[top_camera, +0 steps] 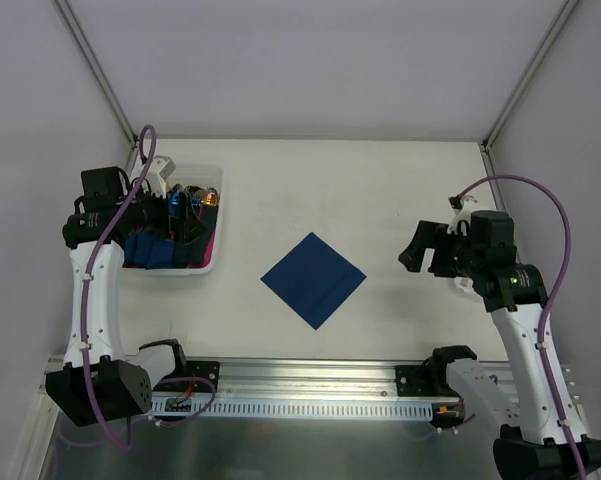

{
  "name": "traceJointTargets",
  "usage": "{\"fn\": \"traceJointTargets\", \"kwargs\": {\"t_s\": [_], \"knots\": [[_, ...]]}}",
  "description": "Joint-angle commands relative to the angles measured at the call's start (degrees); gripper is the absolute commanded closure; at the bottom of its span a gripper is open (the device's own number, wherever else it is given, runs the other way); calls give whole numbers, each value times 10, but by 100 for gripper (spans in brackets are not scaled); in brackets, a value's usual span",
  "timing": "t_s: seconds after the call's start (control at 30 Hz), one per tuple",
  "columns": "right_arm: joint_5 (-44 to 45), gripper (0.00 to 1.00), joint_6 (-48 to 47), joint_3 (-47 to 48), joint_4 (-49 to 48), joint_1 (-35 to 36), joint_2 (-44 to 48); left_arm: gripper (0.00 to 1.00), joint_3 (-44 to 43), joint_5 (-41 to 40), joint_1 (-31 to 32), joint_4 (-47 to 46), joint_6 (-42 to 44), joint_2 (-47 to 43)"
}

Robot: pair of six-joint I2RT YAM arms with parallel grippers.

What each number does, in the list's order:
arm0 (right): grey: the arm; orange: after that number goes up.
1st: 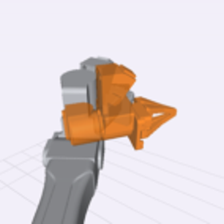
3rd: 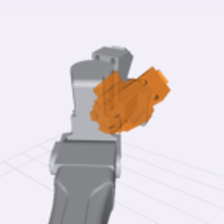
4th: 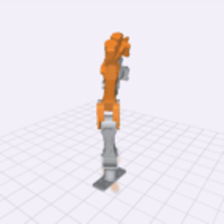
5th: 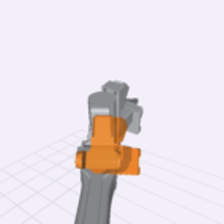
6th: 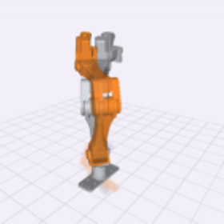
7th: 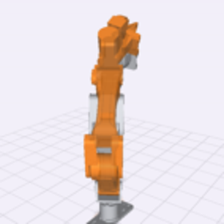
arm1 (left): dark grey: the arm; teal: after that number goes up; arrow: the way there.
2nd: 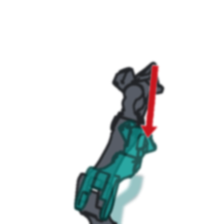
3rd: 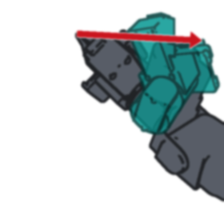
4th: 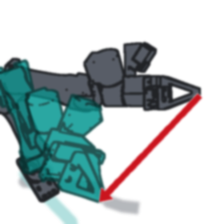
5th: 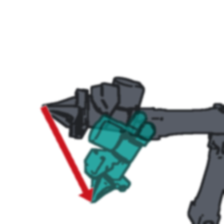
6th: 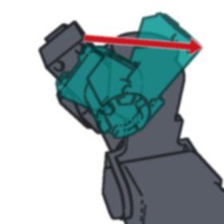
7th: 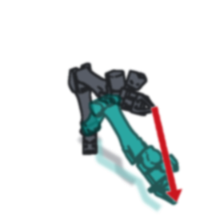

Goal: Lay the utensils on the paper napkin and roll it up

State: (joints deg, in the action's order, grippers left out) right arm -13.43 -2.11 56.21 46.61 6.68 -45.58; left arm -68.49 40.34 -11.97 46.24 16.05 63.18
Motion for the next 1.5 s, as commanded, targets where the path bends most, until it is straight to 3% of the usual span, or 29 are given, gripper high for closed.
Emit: {"fn": "traceJointTargets", "kwargs": {"t_s": [0.0,0.33,0.57,0.87,1.23,1.47], "knots": [[35,4,11,-1,9,49,-25,1,-9,8,4,4,11,0],[158,31,132,-8,-111,275,-216,1,-31,18,3,5,-18,19],[193,36,225,28,-193,383,-385,1,-40,7,4,9,-33,29],[184,37,216,101,-205,415,-532,1,-39,-11,3,23,-22,28],[200,39,241,99,-196,415,-594,1,-44,-17,4,24,-26,27],[201,39,214,72,-199,413,-581,1,-38,-18,4,25,-24,24]]}}
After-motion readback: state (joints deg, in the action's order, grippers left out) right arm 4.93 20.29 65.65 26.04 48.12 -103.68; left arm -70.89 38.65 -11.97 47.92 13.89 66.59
